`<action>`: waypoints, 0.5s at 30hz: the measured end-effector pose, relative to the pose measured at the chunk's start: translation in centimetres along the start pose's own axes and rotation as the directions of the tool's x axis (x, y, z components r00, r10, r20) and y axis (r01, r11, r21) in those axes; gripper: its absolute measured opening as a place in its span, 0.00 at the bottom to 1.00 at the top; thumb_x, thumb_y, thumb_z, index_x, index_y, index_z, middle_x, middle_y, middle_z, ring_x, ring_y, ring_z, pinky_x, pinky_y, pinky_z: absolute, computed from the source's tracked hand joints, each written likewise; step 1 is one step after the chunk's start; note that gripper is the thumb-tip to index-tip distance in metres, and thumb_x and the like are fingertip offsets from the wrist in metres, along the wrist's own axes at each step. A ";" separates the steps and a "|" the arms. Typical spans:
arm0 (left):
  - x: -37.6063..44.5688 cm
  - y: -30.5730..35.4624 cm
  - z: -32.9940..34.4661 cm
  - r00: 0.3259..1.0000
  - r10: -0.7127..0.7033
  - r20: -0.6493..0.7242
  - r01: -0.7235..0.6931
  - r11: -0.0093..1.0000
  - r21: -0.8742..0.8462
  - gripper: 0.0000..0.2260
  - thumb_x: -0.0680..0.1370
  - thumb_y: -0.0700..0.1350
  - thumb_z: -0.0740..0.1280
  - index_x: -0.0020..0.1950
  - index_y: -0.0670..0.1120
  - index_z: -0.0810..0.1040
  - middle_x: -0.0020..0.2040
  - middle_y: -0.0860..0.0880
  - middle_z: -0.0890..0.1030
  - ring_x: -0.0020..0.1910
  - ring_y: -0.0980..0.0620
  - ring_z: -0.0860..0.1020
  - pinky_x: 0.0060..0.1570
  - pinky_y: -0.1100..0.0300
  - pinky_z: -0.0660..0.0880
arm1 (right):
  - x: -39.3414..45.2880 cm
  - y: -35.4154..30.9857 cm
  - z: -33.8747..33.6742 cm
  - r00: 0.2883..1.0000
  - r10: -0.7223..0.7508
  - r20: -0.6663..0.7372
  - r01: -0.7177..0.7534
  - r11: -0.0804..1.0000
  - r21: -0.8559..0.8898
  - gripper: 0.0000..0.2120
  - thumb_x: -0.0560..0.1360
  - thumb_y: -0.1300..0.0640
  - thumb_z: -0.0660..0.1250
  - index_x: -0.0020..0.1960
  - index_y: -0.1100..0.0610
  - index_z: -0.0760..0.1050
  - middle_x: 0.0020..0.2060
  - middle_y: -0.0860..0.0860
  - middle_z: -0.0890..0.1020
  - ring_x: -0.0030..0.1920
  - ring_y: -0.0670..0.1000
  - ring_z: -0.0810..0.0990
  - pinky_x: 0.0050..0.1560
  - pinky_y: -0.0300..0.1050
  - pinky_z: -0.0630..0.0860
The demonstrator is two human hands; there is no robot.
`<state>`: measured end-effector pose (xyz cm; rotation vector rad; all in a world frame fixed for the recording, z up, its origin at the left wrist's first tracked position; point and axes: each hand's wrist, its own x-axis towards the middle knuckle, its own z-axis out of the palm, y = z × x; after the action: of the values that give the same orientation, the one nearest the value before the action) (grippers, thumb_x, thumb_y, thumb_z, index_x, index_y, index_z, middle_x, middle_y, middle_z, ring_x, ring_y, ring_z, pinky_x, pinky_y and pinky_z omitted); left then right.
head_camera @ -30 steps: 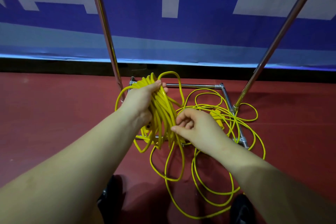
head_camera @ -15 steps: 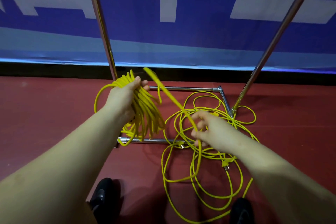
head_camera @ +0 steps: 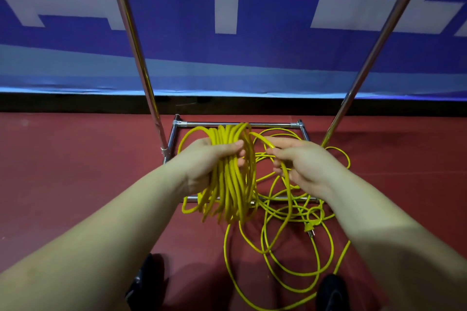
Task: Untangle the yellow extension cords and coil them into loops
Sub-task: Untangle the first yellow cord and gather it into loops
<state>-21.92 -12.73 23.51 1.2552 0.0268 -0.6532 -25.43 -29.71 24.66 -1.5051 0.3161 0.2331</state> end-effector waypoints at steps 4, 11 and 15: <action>0.3 -0.9 0.7 1.000 -0.015 0.005 0.015 0.997 0.071 0.05 0.74 0.40 0.68 0.45 0.38 0.78 0.33 0.46 0.80 0.30 0.53 0.79 0.36 0.55 0.80 | -0.3 -0.3 0.4 0.993 0.028 0.115 -0.034 0.998 0.045 0.15 0.76 0.70 0.59 0.59 0.57 0.75 0.40 0.52 0.75 0.37 0.46 0.74 0.35 0.35 0.77; -0.1 -1.0 0.9 0.999 0.023 -0.045 -0.012 0.971 0.240 0.24 0.66 0.47 0.76 0.57 0.37 0.77 0.45 0.43 0.82 0.43 0.47 0.81 0.55 0.42 0.76 | -0.1 0.1 0.9 0.990 -0.138 0.024 0.140 0.975 -0.170 0.15 0.76 0.62 0.65 0.62 0.59 0.75 0.47 0.52 0.80 0.45 0.46 0.76 0.44 0.35 0.73; 0.1 -0.8 0.6 0.997 0.038 -0.071 -0.022 0.977 0.214 0.35 0.53 0.52 0.78 0.57 0.38 0.78 0.49 0.40 0.82 0.47 0.44 0.81 0.55 0.40 0.76 | 0.0 0.0 1.0 0.982 -0.143 0.124 0.160 0.978 -0.135 0.17 0.78 0.63 0.60 0.66 0.58 0.72 0.56 0.53 0.79 0.45 0.44 0.75 0.41 0.36 0.71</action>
<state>-22.44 -13.43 23.00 1.4844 -0.0003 -0.5932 -25.38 -28.71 24.69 -1.6433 0.0940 0.2223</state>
